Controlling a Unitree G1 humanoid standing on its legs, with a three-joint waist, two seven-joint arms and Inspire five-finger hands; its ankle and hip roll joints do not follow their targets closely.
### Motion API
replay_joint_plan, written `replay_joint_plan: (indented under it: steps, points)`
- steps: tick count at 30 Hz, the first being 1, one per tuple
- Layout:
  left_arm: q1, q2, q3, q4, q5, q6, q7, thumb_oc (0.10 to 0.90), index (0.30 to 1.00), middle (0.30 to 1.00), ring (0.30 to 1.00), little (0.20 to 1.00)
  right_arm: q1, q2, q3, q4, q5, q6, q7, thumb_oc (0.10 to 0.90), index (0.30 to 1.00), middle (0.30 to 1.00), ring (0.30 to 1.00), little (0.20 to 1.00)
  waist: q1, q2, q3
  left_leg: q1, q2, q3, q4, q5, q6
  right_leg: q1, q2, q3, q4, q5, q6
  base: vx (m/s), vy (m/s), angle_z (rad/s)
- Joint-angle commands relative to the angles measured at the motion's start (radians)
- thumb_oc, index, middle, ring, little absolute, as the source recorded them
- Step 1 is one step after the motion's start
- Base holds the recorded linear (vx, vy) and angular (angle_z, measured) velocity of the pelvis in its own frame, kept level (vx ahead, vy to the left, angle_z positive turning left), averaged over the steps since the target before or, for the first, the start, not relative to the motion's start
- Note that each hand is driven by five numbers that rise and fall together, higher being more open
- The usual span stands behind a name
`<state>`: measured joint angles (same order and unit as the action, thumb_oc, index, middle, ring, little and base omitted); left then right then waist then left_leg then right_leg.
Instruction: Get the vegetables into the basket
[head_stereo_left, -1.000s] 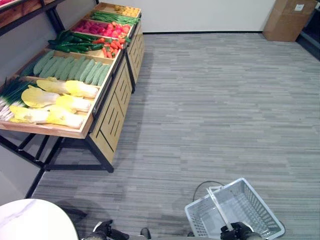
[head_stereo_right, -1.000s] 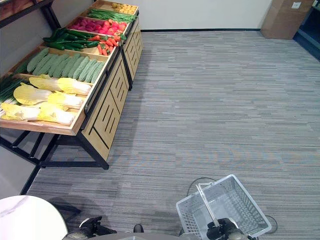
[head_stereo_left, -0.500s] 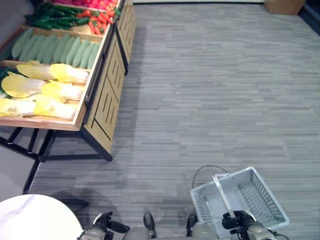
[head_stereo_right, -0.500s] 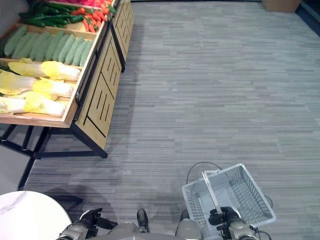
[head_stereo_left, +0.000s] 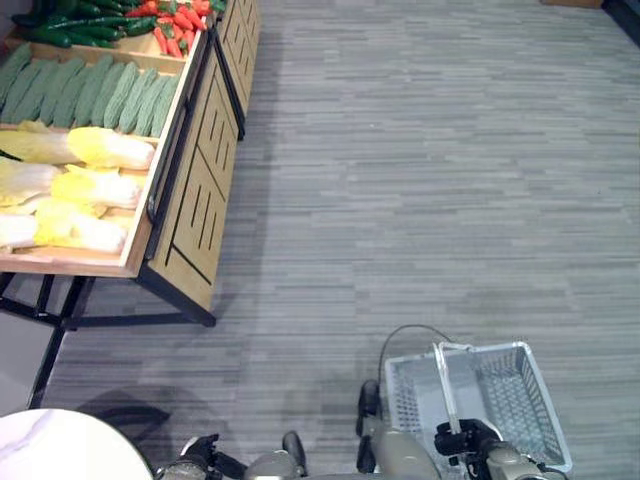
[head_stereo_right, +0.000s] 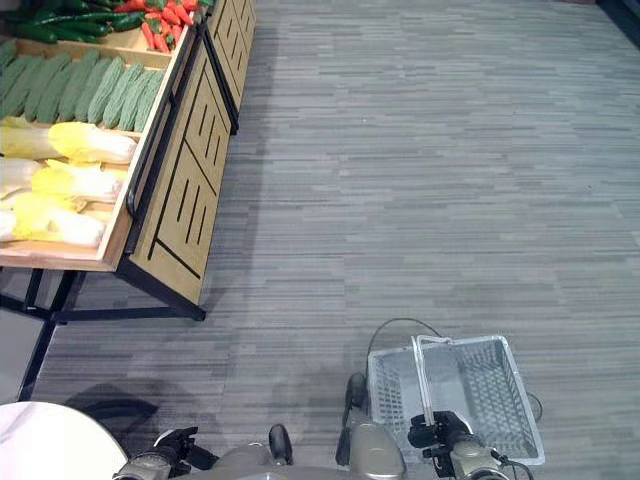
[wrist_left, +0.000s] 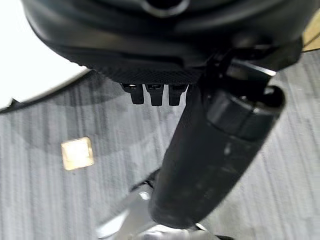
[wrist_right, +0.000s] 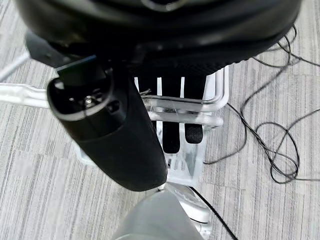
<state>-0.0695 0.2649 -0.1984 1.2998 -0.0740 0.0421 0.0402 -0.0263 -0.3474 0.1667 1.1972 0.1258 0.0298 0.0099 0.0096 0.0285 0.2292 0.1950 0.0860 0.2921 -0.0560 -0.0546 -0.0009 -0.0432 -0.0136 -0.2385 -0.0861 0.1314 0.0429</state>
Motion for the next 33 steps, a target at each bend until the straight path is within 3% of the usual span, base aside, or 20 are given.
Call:
replay_joint_plan:
  steps: [1, 3, 5, 6, 8, 9, 11, 12, 13, 14, 15, 16, 17, 19, 20, 21, 26, 27, 31, 33]
  points:
    - [-0.033, 0.013, -0.010, 0.005, 0.021, -0.001, -0.003, 0.900, 1.000, 1.000, 1.000, 1.000, -0.014, -0.017, 0.039, 0.009, 0.021, -0.019, 0.013, 0.400, 0.300, 0.300, 0.300, 0.300, -0.016, -0.014, -0.029, 0.007, -0.085, -0.033, 0.119, -0.123, 0.011, -0.091, 0.016, 0.091, 0.083, -0.066, 0.088, 0.48, -0.314, 0.34]
    - [-0.031, 0.006, -0.009, 0.007, 0.017, -0.001, -0.005, 0.900, 1.000, 1.000, 1.000, 1.000, -0.011, -0.022, 0.040, 0.010, 0.017, -0.018, 0.016, 0.400, 0.300, 0.300, 0.300, 0.300, -0.020, -0.005, -0.039, 0.006, -0.069, -0.047, 0.141, -0.090, -0.006, -0.086, 0.023, 0.081, 0.100, -0.092, 0.074, 0.38, -0.263, 0.50]
    - [-0.037, 0.000, -0.013, 0.003, 0.007, 0.000, 0.003, 0.900, 1.000, 1.000, 1.000, 1.000, -0.019, -0.041, 0.059, 0.008, 0.010, -0.019, 0.015, 0.400, 0.300, 0.300, 0.300, 0.300, -0.020, -0.005, -0.038, -0.049, -0.029, -0.087, 0.289, 0.055, -0.064, -0.063, 0.052, 0.080, 0.127, -0.156, 0.016, 0.61, -0.507, 0.53]
    - [-0.037, 0.000, -0.013, 0.002, 0.007, 0.000, 0.003, 0.900, 1.000, 1.000, 1.000, 1.000, -0.019, -0.041, 0.059, 0.008, 0.010, -0.019, 0.015, 0.400, 0.300, 0.300, 0.300, 0.300, -0.022, -0.005, -0.039, -0.052, -0.028, -0.089, 0.293, 0.054, -0.065, -0.064, 0.053, 0.078, 0.127, -0.156, 0.015, 0.39, -0.391, 0.47]
    - [-0.040, 0.006, -0.013, -0.007, -0.018, 0.001, 0.008, 0.900, 1.000, 1.000, 1.000, 1.000, -0.022, -0.054, 0.069, 0.011, 0.006, -0.020, 0.011, 0.400, 0.300, 0.300, 0.300, 0.300, -0.009, -0.021, -0.006, -0.178, 0.021, -0.112, 0.556, 0.152, -0.080, -0.010, 0.075, 0.072, 0.120, -0.191, -0.038, 0.32, -0.425, 0.06]
    - [-0.042, 0.005, -0.011, -0.008, -0.030, 0.004, 0.012, 0.900, 1.000, 1.000, 1.000, 1.000, -0.027, -0.058, 0.073, 0.009, 0.005, -0.020, 0.011, 0.400, 0.300, 0.300, 0.300, 0.300, -0.006, -0.026, 0.003, -0.201, 0.033, -0.109, 0.597, 0.166, -0.078, 0.001, 0.079, 0.069, 0.118, -0.203, -0.049, 0.36, -0.451, -0.03]
    - [-0.045, 0.005, -0.007, -0.008, -0.047, 0.002, 0.016, 0.900, 1.000, 1.000, 1.000, 1.000, -0.027, -0.064, 0.073, 0.016, 0.005, -0.017, 0.007, 0.400, 0.300, 0.300, 0.300, 0.300, -0.001, -0.041, 0.013, -0.234, 0.017, -0.124, 0.592, 0.136, -0.062, 0.021, 0.070, 0.065, 0.110, -0.210, -0.054, 0.24, -0.213, 0.03]
    - [-0.039, -0.001, -0.003, -0.006, -0.056, -0.002, 0.016, 0.900, 1.000, 1.000, 1.000, 1.000, -0.030, -0.073, 0.068, 0.015, 0.010, -0.016, 0.006, 0.400, 0.300, 0.300, 0.300, 0.300, -0.006, -0.062, 0.008, -0.310, -0.059, -0.160, 0.467, 0.015, -0.035, 0.040, 0.047, 0.068, 0.066, -0.187, -0.028, 0.17, -0.096, -0.09]
    - [-0.038, -0.002, -0.003, -0.003, -0.053, -0.002, 0.018, 0.900, 1.000, 1.000, 1.000, 1.000, -0.029, -0.074, 0.068, 0.015, 0.010, -0.018, 0.004, 0.400, 0.300, 0.300, 0.300, 0.300, -0.010, -0.070, 0.009, -0.321, -0.072, -0.167, 0.405, -0.006, -0.027, 0.044, 0.035, 0.067, 0.065, -0.182, -0.026, 0.18, -0.095, 0.10]
    - [-0.038, -0.002, -0.003, -0.003, -0.053, -0.002, 0.018, 0.900, 1.000, 1.000, 1.000, 1.000, -0.029, -0.074, 0.068, 0.015, 0.010, -0.018, 0.004, 0.400, 0.300, 0.300, 0.300, 0.300, -0.011, -0.071, 0.009, -0.317, -0.075, -0.167, 0.398, -0.002, -0.026, 0.044, 0.033, 0.066, 0.066, -0.183, -0.025, 0.09, -0.025, 0.21]
    - [-0.031, -0.006, -0.005, -0.007, -0.056, -0.005, 0.024, 0.900, 1.000, 1.000, 1.000, 1.000, -0.026, -0.079, 0.066, 0.012, 0.010, -0.020, 0.001, 0.400, 0.300, 0.300, 0.300, 0.300, -0.016, -0.075, 0.007, -0.329, -0.097, -0.198, 0.241, -0.004, -0.027, 0.042, 0.025, 0.062, 0.073, -0.184, -0.025, 0.06, -0.010, 0.10]
    - [-0.030, -0.006, -0.005, -0.007, -0.056, -0.005, 0.024, 0.900, 1.000, 1.000, 1.000, 1.000, -0.025, -0.079, 0.066, 0.011, 0.010, -0.020, 0.001, 0.400, 0.300, 0.300, 0.300, 0.300, -0.017, -0.077, 0.008, -0.321, -0.100, -0.199, 0.227, 0.003, -0.026, 0.044, 0.022, 0.061, 0.073, -0.186, -0.024, 0.17, -0.002, -0.01]
    - [-0.024, -0.006, -0.004, -0.009, -0.055, -0.010, 0.027, 0.900, 1.000, 1.000, 1.000, 1.000, -0.024, -0.081, 0.070, 0.011, 0.004, -0.022, -0.003, 0.400, 0.300, 0.300, 0.300, 0.300, -0.017, -0.067, 0.002, -0.322, -0.121, -0.277, 0.061, 0.087, -0.034, 0.057, 0.034, 0.061, 0.076, -0.190, -0.029, 0.12, 0.008, -0.06]
    - [-0.024, -0.006, -0.003, -0.009, -0.055, -0.010, 0.027, 0.900, 1.000, 1.000, 1.000, 1.000, -0.024, -0.081, 0.070, 0.011, 0.004, -0.022, -0.003, 0.400, 0.300, 0.300, 0.300, 0.300, -0.018, -0.068, 0.004, -0.313, -0.122, -0.279, 0.046, 0.095, -0.035, 0.059, 0.033, 0.060, 0.076, -0.190, -0.029, 0.12, 0.018, -0.06]
    - [-0.017, -0.008, -0.002, -0.004, -0.057, -0.013, 0.030, 0.900, 1.000, 1.000, 1.000, 1.000, -0.028, -0.080, 0.075, 0.011, -0.005, -0.027, -0.005, 0.400, 0.300, 0.300, 0.300, 0.300, -0.023, -0.059, 0.002, -0.340, -0.126, -0.351, -0.031, 0.137, -0.055, 0.077, 0.044, 0.067, 0.085, -0.204, -0.034, 0.25, 0.074, -0.70]
    - [-0.012, -0.007, 0.000, 0.001, -0.053, -0.013, 0.032, 0.900, 1.000, 1.000, 1.000, 1.000, -0.033, -0.077, 0.080, 0.012, -0.007, -0.030, -0.004, 0.400, 0.300, 0.300, 0.300, 0.300, -0.029, -0.054, 0.000, -0.368, -0.118, -0.332, -0.031, 0.136, -0.070, 0.094, 0.049, 0.072, 0.090, -0.216, -0.034, 0.25, 0.074, -1.12]
    - [0.004, -0.002, 0.006, 0.008, -0.039, -0.004, 0.026, 0.900, 1.000, 1.000, 1.000, 1.000, -0.032, -0.057, 0.091, 0.014, -0.013, -0.021, 0.010, 0.400, 0.300, 0.300, 0.300, 0.300, -0.017, -0.051, -0.021, -0.331, -0.106, -0.284, -0.031, 0.158, -0.063, 0.162, 0.049, 0.096, 0.100, -0.260, -0.028, 0.39, 0.179, -0.28]
    - [0.008, 0.005, 0.004, 0.008, -0.030, -0.007, 0.023, 0.900, 1.000, 1.000, 1.000, 1.000, -0.030, -0.040, 0.093, 0.023, -0.021, -0.019, 0.015, 0.400, 0.300, 0.300, 0.300, 0.300, -0.012, -0.055, -0.041, -0.296, -0.116, -0.271, -0.031, 0.140, -0.033, 0.179, 0.024, 0.121, 0.141, -0.285, -0.015, 0.59, 0.338, 0.13]
    - [0.004, 0.017, 0.006, 0.001, -0.023, -0.010, 0.021, 0.900, 1.000, 1.000, 1.000, 1.000, -0.026, -0.015, 0.095, 0.022, -0.026, -0.016, 0.020, 0.400, 0.300, 0.300, 0.300, 0.300, 0.003, -0.073, -0.053, -0.258, -0.130, -0.226, -0.031, 0.105, 0.005, 0.161, -0.003, 0.146, 0.231, -0.269, 0.017, 0.44, 0.308, -0.21]
    - [-0.012, 0.030, 0.012, -0.018, -0.044, -0.014, 0.023, 0.900, 1.000, 1.000, 1.000, 1.000, -0.036, -0.001, 0.104, 0.026, -0.035, -0.015, 0.017, 0.400, 0.300, 0.300, 0.300, 0.300, 0.021, -0.081, -0.063, -0.245, -0.139, -0.200, -0.031, 0.072, 0.032, 0.126, -0.021, 0.158, 0.279, -0.204, 0.053, 0.32, 0.317, -0.32]
